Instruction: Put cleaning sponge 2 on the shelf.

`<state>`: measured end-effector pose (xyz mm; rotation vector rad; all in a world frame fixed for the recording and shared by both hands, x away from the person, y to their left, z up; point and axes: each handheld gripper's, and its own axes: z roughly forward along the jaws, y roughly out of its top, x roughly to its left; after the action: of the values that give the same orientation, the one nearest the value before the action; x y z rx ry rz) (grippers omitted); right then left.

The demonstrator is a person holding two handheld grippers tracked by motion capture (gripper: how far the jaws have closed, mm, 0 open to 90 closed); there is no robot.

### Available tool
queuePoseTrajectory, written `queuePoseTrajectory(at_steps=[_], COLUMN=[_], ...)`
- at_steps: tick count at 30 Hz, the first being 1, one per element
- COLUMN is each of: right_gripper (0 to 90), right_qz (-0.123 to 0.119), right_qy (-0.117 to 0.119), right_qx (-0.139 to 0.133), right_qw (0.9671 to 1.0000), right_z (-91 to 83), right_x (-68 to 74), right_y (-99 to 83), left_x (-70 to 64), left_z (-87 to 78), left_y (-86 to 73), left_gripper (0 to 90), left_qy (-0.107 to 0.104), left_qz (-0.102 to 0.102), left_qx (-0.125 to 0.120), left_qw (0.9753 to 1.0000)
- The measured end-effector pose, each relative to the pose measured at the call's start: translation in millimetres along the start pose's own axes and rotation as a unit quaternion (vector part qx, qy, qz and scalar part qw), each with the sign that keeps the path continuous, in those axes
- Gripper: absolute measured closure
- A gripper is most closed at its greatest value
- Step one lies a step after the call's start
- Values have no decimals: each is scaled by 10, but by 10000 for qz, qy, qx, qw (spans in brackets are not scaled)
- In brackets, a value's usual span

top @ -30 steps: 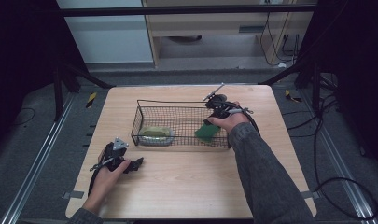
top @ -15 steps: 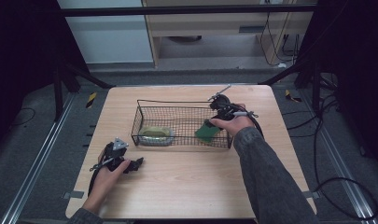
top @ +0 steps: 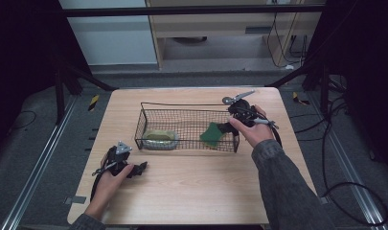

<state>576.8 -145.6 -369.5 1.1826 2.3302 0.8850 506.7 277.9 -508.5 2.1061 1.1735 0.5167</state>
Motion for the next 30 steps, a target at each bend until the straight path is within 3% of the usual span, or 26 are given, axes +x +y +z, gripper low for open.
queuePoseTrajectory(at_steps=[6,14,30], right_gripper=[89,103,131], right_qz=[30,210,511], right_qy=[-141,-203,-357], right_qx=[-20,-122,-128], right_qw=[9999,9995,9980], right_z=[-101,-201,-186], right_x=[-49,-175,-374], right_y=[-104,-466,-1060], left_x=[0,0,0], left_z=[0,0,0], left_y=[0,0,0], left_gripper=[0,0,0], left_qy=[-1,0,-1], left_qz=[0,3,1], left_qx=[-1,1,1], left_qw=[10000,10000,10000])
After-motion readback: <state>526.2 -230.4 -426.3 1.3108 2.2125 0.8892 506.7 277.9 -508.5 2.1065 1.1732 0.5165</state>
